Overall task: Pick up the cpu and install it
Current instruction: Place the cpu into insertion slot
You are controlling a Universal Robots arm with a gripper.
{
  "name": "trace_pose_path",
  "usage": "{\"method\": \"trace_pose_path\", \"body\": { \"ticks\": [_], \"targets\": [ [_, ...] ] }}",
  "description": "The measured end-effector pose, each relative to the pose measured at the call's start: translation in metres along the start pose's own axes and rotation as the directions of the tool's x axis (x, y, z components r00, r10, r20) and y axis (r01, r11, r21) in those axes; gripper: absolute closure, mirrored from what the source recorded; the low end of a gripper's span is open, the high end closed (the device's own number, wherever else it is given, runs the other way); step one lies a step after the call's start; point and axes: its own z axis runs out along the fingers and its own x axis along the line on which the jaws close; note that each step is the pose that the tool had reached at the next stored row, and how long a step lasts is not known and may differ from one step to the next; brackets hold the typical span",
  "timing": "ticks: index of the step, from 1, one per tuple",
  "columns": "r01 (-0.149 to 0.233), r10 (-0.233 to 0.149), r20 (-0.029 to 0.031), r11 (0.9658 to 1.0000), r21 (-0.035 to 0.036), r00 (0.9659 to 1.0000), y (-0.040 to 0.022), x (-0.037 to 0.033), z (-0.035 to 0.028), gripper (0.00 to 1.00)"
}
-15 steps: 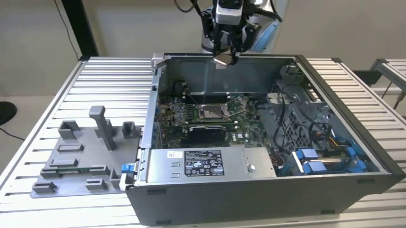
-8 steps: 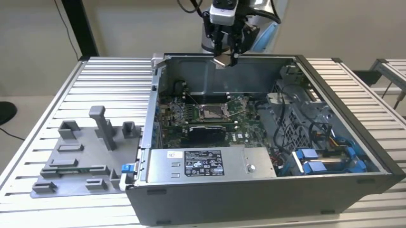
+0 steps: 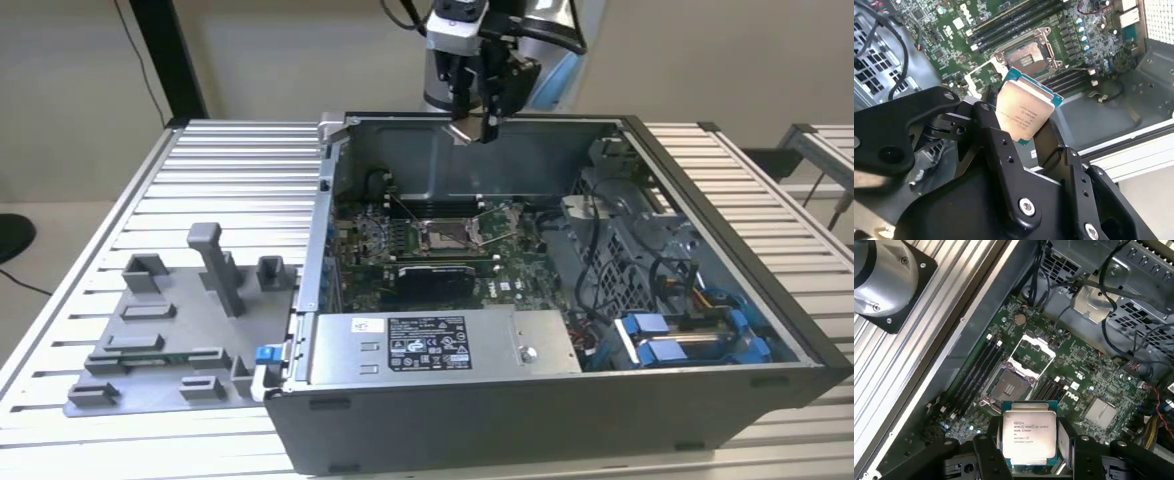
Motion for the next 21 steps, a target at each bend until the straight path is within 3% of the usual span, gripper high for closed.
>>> {"method": "trace_pose_path", "body": {
  "ticks": [4,9,12,21],
  "targets": [
    [-0.068,0.068,0.0028,0.9977,0.001,0.9977,-0.0001,0.0,0.0016,1.0],
    [-0.149,0.149,0.0062,0.9888,0.0018,0.9888,-0.0001,0.0,0.0032,1.0],
    [-0.194,0.194,0.0082,0.9809,0.0023,0.9809,-0.0002,0.0,0.0035,1.0],
    [-0.309,0.309,0.0131,0.9512,0.0032,0.9511,-0.0002,0.0001,0.0041,1.0]
  ]
}}
